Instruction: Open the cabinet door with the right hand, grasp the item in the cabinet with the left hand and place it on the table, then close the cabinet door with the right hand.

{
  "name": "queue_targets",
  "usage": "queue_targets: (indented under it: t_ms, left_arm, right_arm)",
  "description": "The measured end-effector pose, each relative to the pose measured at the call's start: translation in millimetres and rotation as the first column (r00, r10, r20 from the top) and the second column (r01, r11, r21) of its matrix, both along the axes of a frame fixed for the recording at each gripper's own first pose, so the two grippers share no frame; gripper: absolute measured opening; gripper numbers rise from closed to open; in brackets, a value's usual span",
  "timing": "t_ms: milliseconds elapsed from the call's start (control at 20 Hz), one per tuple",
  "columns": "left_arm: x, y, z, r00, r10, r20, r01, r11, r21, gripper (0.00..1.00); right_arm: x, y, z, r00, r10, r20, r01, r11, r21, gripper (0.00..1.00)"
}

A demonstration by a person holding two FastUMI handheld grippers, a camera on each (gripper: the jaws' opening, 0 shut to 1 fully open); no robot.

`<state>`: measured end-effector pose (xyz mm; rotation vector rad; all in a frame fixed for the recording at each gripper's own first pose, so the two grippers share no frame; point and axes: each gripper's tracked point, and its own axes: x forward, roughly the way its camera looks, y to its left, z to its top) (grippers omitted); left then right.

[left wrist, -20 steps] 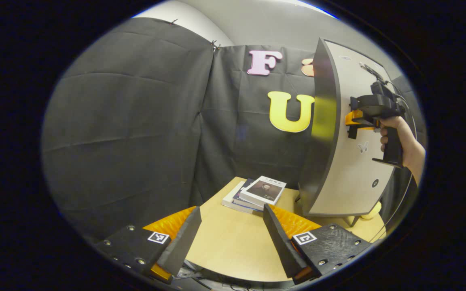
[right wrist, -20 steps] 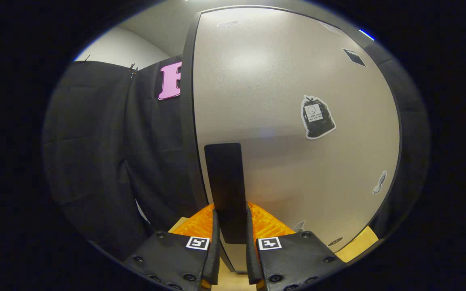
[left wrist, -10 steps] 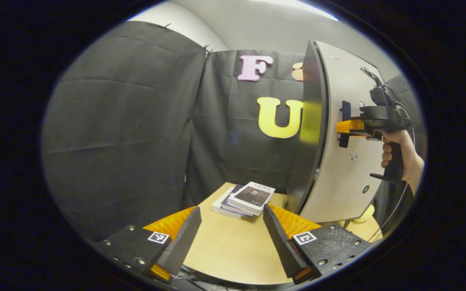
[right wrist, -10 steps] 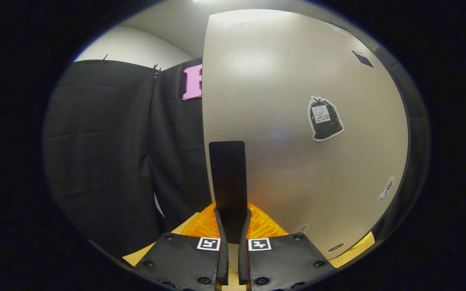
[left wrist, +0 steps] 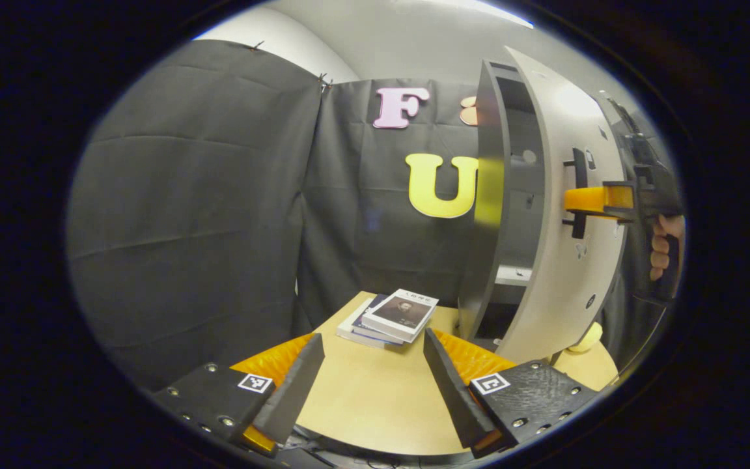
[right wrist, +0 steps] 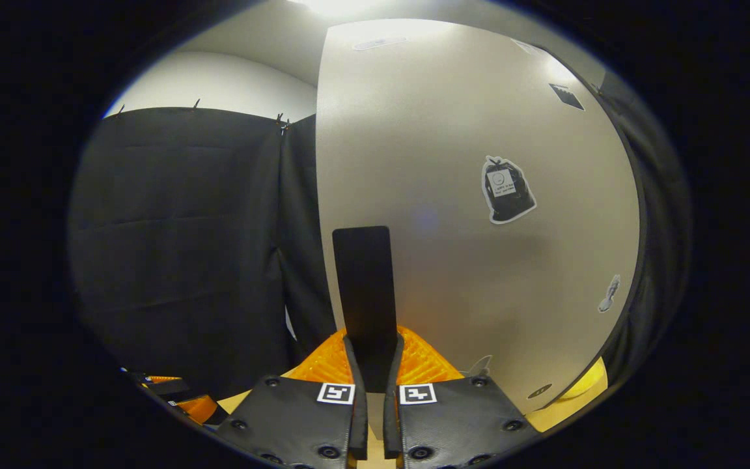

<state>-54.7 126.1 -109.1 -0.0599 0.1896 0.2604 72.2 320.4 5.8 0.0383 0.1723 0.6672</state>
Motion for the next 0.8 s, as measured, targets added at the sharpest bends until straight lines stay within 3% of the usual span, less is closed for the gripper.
queue_targets:
  t_ms: [100,300,800]
  left_arm:
    - [1,-5,-4,1.0,-0.003,-0.005,0.003,1.0,-0.003,0.95]
    - [3,-14,-5,1.0,-0.017,-0.008,0.017,1.0,-0.01,0.92]
    - [38,-54,6,0.993,-0.117,0.013,0.117,0.993,0.004,0.95]
  right_arm:
    - [-2,-7,1,1.0,0.02,-0.001,-0.02,1.0,-0.002,0.11]
    - [-3,-18,-1,0.999,0.045,-0.018,-0.045,0.999,-0.011,0.11]
    - [-10,-46,-2,0.999,-0.02,-0.044,0.018,0.999,-0.033,0.11]
